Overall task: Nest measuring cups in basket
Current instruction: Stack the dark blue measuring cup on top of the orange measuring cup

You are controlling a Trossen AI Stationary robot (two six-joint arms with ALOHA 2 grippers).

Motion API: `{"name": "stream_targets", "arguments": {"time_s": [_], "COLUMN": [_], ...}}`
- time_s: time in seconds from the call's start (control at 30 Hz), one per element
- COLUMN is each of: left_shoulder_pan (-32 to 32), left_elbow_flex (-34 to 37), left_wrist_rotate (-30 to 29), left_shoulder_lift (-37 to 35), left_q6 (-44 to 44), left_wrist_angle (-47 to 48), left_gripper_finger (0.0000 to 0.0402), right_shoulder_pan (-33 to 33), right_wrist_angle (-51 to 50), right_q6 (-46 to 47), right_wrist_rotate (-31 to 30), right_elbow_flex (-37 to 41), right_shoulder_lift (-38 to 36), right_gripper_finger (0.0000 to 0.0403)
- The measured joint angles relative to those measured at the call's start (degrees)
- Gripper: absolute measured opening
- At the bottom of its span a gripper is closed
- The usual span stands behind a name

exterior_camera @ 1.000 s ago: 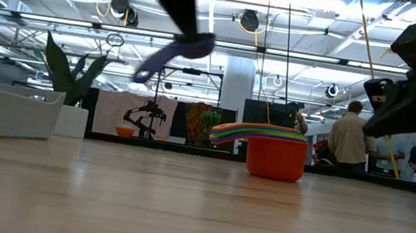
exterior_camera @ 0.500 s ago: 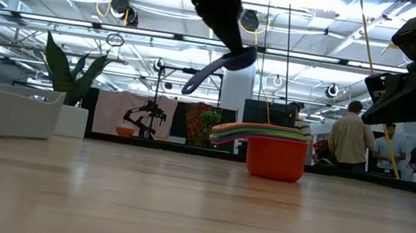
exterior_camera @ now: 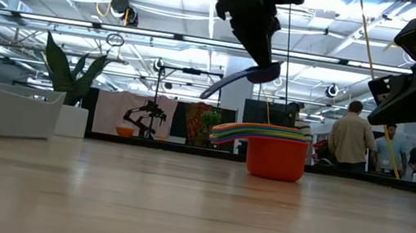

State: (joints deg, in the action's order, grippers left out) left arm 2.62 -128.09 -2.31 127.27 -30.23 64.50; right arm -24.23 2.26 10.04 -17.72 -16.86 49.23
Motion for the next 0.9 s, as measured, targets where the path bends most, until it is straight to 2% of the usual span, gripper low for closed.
{"name": "stream_targets", "arguments": {"time_s": [0.47,0.9], "left_shoulder_pan": [-0.45,-0.45], "left_elbow_flex": [-0.70,-0.46], "left_wrist_rotate": [-0.07,-0.28], "left_shoulder_lift": [2.03,4.20], "left_q6": [0.31,1.85], "left_wrist_angle": [-7.08,-6.88], "left_gripper_finger": [0.0008,0.0008], "right_shoulder_pan": [-0.02,-0.32], "right_wrist_angle": [-0.02,-0.03], "right_q6": [1.03,1.75], "right_wrist_rotate": [-0.07,0.24], "right_elbow_flex": [0.00,0.00], "right_shoulder_lift": [0.02,0.02], "right_gripper_finger": [0.0000,0.0000]}}
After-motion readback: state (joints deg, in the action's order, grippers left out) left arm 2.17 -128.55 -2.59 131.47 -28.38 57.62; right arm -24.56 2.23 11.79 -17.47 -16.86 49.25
